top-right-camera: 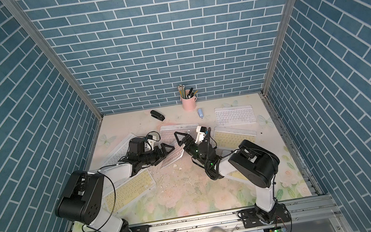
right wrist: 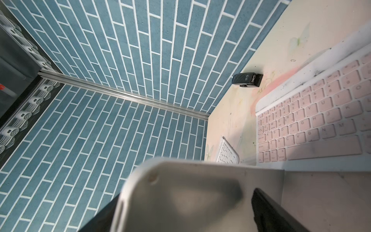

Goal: Stack the numeric keypads
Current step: Pick up the numeric keypad from the center of the board.

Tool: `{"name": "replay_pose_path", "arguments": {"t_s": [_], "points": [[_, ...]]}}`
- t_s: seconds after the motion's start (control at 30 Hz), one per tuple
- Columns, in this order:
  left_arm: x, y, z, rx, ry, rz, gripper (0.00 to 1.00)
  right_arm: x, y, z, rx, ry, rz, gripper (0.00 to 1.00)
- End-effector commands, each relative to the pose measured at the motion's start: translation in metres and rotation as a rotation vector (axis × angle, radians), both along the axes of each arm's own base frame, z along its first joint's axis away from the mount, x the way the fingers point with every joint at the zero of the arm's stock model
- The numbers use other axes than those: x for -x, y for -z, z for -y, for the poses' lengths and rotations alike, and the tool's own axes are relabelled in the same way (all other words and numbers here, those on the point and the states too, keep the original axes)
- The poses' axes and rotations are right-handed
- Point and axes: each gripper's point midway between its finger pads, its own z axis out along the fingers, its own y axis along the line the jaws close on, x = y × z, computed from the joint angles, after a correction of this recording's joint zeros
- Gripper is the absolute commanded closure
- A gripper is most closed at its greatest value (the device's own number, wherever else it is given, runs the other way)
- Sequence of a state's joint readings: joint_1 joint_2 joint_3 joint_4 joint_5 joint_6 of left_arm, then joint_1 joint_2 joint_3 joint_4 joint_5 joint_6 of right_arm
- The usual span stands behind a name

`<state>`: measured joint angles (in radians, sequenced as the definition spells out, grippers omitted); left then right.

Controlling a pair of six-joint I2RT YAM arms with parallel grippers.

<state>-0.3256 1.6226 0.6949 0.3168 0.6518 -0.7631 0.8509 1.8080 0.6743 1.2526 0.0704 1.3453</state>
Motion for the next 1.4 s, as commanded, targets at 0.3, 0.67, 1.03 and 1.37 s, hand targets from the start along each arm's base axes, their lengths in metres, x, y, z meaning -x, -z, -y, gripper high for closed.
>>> {"name": "replay_pose_path", "arguments": {"t_s": [0.3,0.67,1.03,1.37], "points": [[0.011,-0.001,-0.001,0.015,0.028,-0.020,0.00,0.023,0.014,0.020,0.403,-0.057,-0.134,0.14],[0.012,0.000,-0.002,0.023,0.018,-0.022,0.00,0.035,0.044,0.015,0.478,-0.141,-0.226,0.46],[0.009,-0.010,-0.009,0.035,-0.014,-0.019,0.00,0.046,0.053,0.039,0.619,-0.135,-0.230,0.92],[-0.005,-0.070,-0.030,0.027,-0.055,0.056,0.01,0.035,0.036,0.054,0.691,-0.154,-0.093,1.00]]}}
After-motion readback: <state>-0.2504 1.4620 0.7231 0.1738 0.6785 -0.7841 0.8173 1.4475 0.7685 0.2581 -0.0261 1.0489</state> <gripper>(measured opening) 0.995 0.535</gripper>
